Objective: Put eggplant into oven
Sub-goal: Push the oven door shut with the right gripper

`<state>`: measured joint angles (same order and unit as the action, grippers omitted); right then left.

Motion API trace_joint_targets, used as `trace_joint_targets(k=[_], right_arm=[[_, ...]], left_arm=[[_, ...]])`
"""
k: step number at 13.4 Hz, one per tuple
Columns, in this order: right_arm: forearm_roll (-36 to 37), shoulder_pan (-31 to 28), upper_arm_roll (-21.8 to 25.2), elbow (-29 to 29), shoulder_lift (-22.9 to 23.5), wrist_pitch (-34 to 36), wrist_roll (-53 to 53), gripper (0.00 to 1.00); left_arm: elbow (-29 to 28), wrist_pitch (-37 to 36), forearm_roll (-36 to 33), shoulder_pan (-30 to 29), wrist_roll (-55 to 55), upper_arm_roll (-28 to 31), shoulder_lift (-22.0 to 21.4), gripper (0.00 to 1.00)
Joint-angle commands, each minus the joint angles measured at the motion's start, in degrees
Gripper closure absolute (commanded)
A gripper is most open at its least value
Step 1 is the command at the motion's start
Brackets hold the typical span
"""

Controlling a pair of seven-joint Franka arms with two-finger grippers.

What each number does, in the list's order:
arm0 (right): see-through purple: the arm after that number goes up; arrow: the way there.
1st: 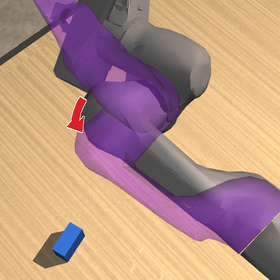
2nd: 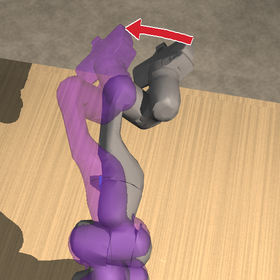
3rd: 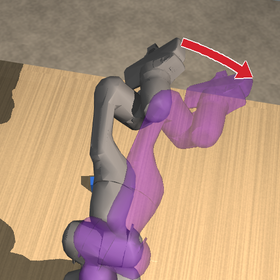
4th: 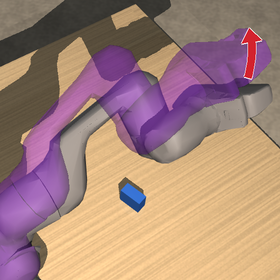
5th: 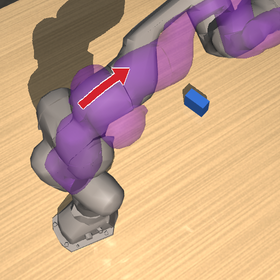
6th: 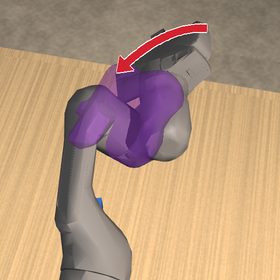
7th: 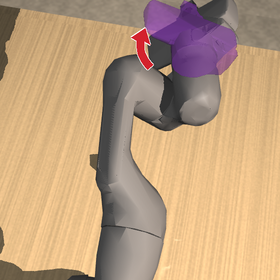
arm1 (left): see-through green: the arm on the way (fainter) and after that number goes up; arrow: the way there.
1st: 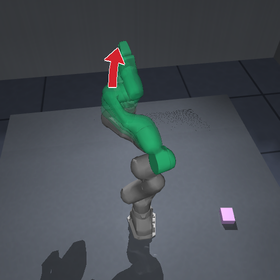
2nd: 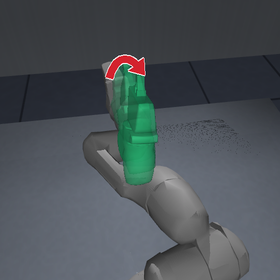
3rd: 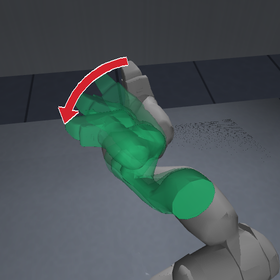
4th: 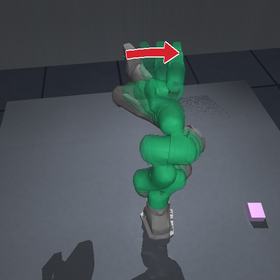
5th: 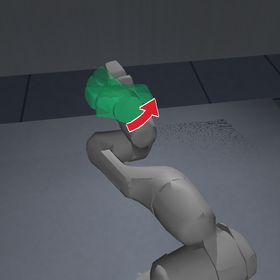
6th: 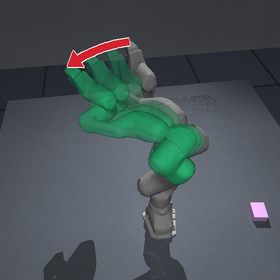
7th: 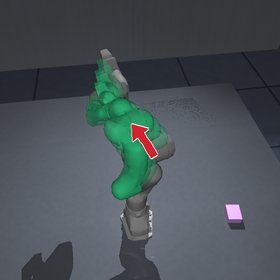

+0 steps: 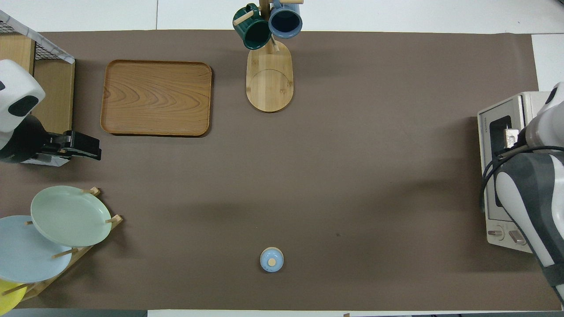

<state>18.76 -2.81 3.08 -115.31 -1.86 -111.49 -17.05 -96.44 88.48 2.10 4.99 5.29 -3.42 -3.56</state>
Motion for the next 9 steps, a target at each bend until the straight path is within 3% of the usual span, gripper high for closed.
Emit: trace_joint_targets(k=[1, 5, 9], right_arm=[[-2.58, -0.97, -0.27, 0.6, -2.44, 3.55, -3.52, 0.94], [-10.81, -0.97, -0.1, 9.39, -2.62, 16.72, -4.22, 0.75], [-17.0, -1.41, -0.01, 10.28, -2.62, 16.05, -3.26, 0.48]], left_arm=[[-0.33, 0.03, -0.87, -0.6, 0.07, -0.54, -0.75, 0.0], [-0.33, 0.11, -0.87, -0.6, 0.07, -0.54, -0.75, 0.0], [-0.33, 0.03, -0.87, -0.6, 0.07, -0.54, -0.75, 0.0]])
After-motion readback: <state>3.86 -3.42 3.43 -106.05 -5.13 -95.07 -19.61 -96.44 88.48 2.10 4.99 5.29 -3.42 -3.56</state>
